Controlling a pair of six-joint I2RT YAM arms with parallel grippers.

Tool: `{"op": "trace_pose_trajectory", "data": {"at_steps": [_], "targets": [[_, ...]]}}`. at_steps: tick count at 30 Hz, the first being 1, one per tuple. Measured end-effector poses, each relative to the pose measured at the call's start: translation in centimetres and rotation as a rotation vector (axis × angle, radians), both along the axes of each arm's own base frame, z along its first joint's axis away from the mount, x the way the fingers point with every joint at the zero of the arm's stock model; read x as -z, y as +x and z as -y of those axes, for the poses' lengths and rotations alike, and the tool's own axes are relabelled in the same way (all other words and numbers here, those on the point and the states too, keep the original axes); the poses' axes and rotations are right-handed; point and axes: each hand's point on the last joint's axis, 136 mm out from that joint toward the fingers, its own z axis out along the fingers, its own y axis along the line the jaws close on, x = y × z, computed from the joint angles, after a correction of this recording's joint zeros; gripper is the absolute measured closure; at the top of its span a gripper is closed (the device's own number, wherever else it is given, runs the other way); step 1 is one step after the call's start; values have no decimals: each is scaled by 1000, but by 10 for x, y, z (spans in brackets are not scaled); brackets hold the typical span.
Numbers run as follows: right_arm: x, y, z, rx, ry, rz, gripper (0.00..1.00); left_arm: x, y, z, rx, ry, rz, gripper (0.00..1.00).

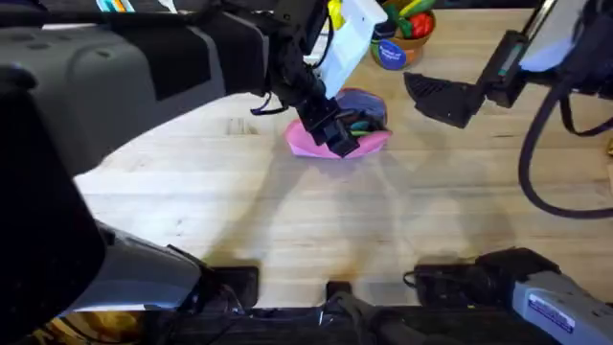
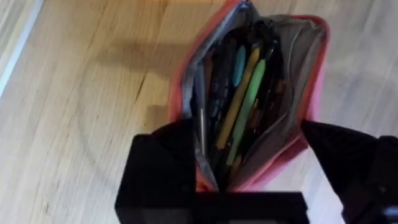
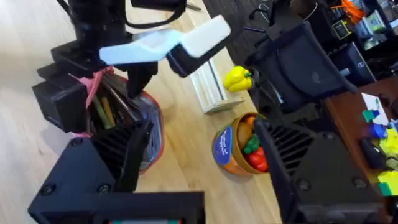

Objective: Unzip the bag, pick up the pens from the table one at a time and place them inside, then zip the bag closed.

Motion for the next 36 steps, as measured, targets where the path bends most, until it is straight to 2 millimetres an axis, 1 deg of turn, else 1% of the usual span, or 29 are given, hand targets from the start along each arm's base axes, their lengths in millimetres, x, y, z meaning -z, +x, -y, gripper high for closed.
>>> {"op": "trace_pose_trajectory", "data": {"at_steps": [1,3,6,8,11,12,13,14,15,16,19,23,25,28,31,32,34,36], "targets": [[1,0,0,0,-1,-4,8,-4,0,1,-2,-6,4,8],[4,-2,0,0,-3,-22,8,-18,2,1,-9,-24,28,8],[16,-9,1,0,-11,-82,8,-56,7,-1,-21,-72,111,8],[27,-16,2,-1,-19,-142,8,-88,11,-9,-45,-109,188,8],[48,-31,1,-18,-22,-262,8,-131,19,-32,-110,-133,310,8],[55,-36,0,-25,-22,-308,8,-141,21,-40,-134,-131,342,8],[75,-46,-3,-48,-17,-432,8,-155,20,-64,-199,-105,373,8],[82,-50,-5,-60,-11,-480,8,-156,20,-70,-215,-94,372,8],[89,-55,-11,-82,27,-559,8,-149,19,-78,-233,-65,351,8],[78,-47,-18,-75,106,-560,8,-133,11,-91,-220,-10,291,8],[66,-34,-21,-31,187,-548,8,-117,2,-108,-185,21,225,8],[52,-18,-26,6,270,-532,8,-114,-7,-132,-129,-19,187,8],[52,-12,-34,8,302,-555,8,-114,-12,-144,-108,-40,177,8],[60,-3,-54,11,341,-659,8,-114,-17,-161,-101,-65,175,8],[71,4,-79,5,347,-785,8,-112,-18,-173,-107,-75,170,8],[73,12,-107,-15,348,-861,8,-108,-22,-180,-117,-84,138,8],[74,12,-120,-22,353,-902,8,-109,-23,-179,-114,-100,134,8],[79,5,-130,-15,353,-967,8,-110,-23,-176,-93,-113,146,8]]}}
